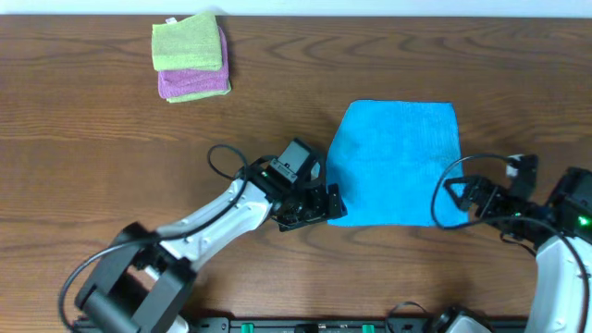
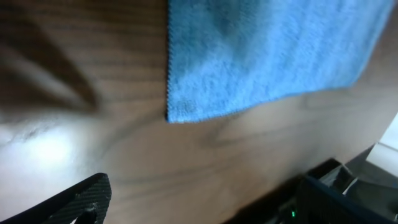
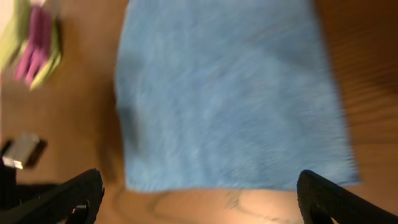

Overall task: Fold the cloth
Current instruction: 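Grasp the cloth's near-left corner with left, near-right corner with right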

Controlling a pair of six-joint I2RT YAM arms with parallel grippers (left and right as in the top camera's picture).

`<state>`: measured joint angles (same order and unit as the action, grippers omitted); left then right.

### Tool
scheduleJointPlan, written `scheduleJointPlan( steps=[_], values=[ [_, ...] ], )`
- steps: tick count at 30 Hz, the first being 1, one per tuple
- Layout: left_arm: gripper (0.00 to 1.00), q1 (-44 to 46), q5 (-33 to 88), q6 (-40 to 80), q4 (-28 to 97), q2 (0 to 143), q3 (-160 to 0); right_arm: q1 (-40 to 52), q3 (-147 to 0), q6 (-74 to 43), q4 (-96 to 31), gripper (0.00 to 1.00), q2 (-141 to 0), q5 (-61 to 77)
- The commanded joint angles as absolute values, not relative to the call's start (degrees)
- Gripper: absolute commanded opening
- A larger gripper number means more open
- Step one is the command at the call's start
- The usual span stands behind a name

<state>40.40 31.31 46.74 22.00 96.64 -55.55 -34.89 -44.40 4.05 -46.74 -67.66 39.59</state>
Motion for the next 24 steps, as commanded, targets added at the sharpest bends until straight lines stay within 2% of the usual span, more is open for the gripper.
scheduleJointPlan(
  steps=[1,4,18,21,24],
  values=[
    [0.95,40.71,31.53,50.09,20.12,99.66,-56.25,-37.71,-44.07,0.64,-45.17,0.99,-68.73,38.39],
    [0.98,40.88,30.89,50.87,17.43,101.58,-56.25,-39.27,-44.05,0.40,-44.23,0.99,-69.47,36.64],
    [0.97,44.45,29.30,54.28,5.65,108.07,-56.25,-39.68,-43.66,0.40,-43.51,0.99,-69.67,36.67],
    [1.00,45.06,28.64,54.52,5.30,108.53,-56.25,-39.68,-43.13,0.40,-43.18,0.99,-69.67,36.64],
    [0.88,45.12,28.45,54.48,5.74,108.53,-56.25,-39.68,-42.50,0.19,-43.00,0.99,-69.67,36.21]
  ],
)
